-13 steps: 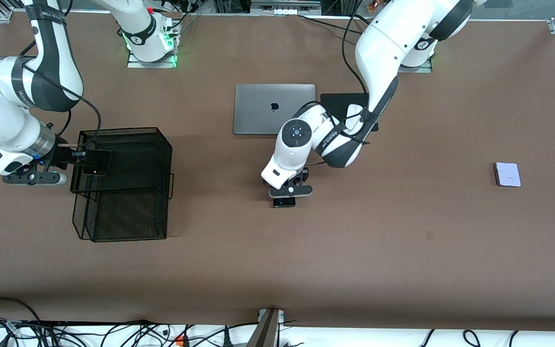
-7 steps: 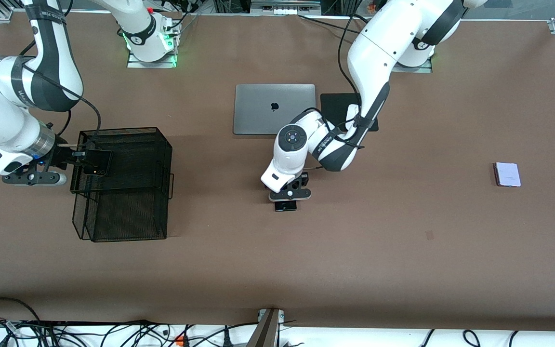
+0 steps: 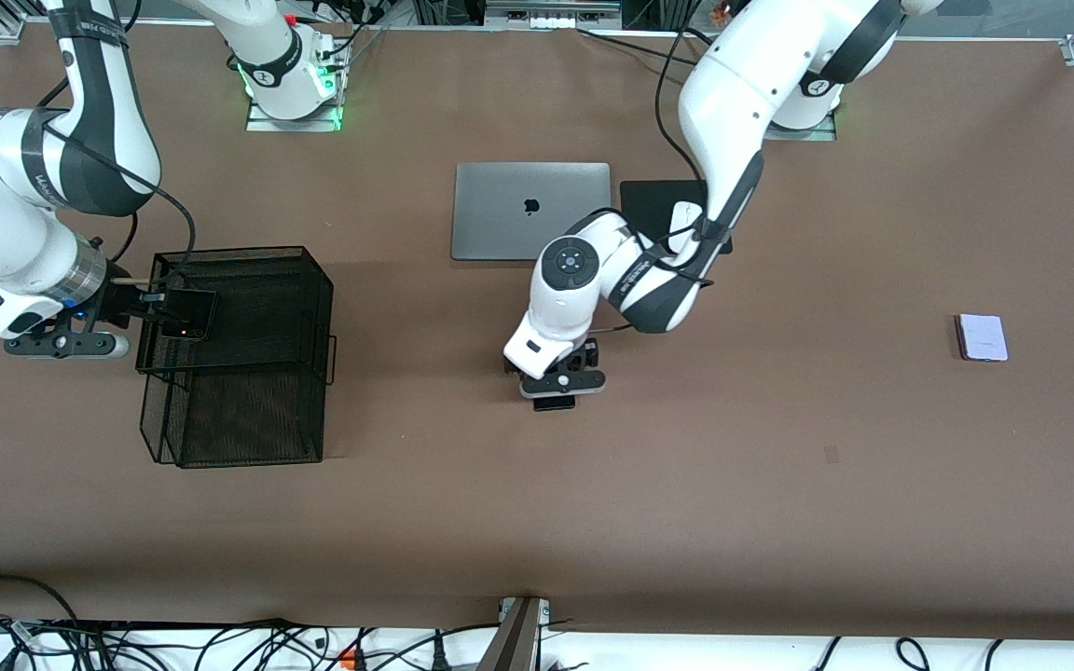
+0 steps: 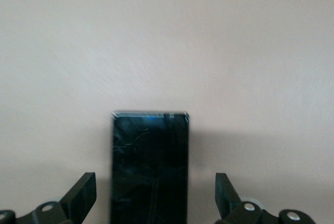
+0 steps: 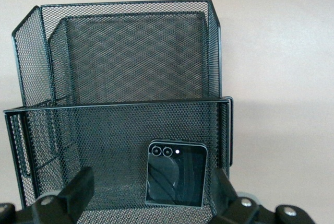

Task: Place phones with both arms
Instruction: 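Set the tall phone down beside the laptop and open the left gripper, then reach the right gripper to the tall phone while the left gripper reaches the white phone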

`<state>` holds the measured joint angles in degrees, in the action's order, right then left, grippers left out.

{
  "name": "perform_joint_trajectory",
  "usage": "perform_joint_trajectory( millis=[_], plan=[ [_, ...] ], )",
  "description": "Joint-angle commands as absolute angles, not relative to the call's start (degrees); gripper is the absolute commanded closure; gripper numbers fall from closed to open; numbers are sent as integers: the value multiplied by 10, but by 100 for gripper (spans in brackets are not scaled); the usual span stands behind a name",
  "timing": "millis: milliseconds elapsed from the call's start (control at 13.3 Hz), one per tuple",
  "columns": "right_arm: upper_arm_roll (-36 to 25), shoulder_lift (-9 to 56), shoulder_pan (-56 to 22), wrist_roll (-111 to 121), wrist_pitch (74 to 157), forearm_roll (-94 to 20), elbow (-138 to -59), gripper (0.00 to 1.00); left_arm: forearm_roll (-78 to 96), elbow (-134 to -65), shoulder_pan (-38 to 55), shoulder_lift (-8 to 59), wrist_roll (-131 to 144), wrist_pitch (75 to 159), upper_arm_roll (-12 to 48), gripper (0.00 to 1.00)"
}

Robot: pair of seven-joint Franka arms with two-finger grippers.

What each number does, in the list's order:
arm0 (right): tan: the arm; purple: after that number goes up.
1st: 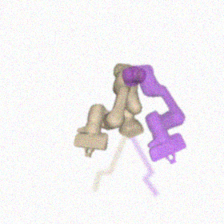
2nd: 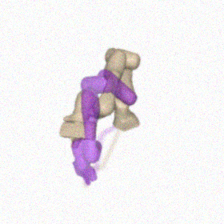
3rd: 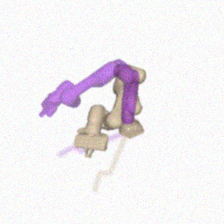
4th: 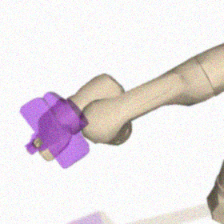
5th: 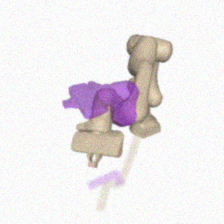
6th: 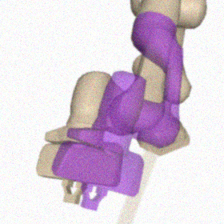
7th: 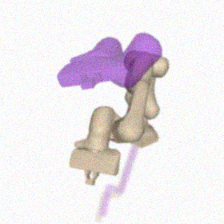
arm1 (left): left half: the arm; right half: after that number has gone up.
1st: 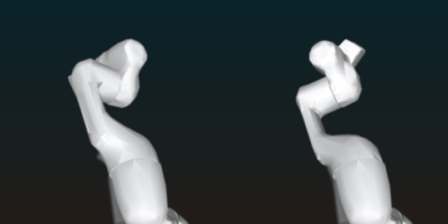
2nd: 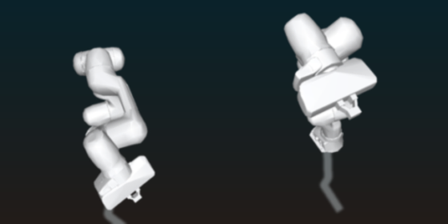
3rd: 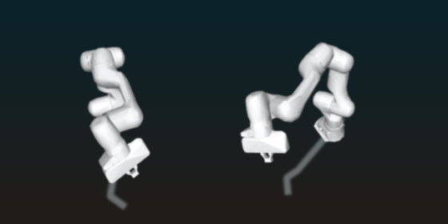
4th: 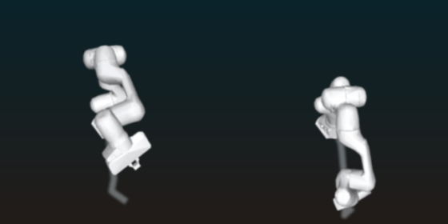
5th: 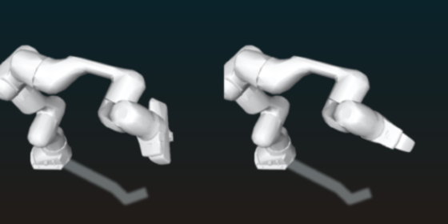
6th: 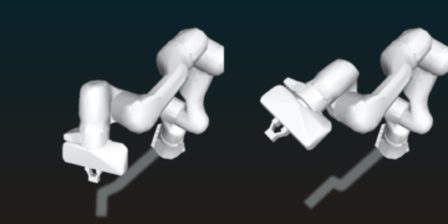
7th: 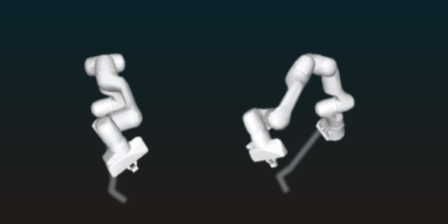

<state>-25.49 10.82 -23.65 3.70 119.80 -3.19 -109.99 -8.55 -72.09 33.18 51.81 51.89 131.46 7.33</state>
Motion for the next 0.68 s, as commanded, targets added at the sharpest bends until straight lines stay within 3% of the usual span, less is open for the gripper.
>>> perform_joint_trajectory(
  millis=[0,300,600],
  plan=[
    [-255,105,-237,45,1186,-43,-1092,0,-82,-806,275,420,479,1259,91,0],
    [-254,99,-247,36,1166,-43,-1085,0,-77,-974,138,296,329,1249,139,0],
    [-255,106,-327,-93,1078,-44,-1014,0,-77,-996,28,239,148,1156,142,0]
  ],
)
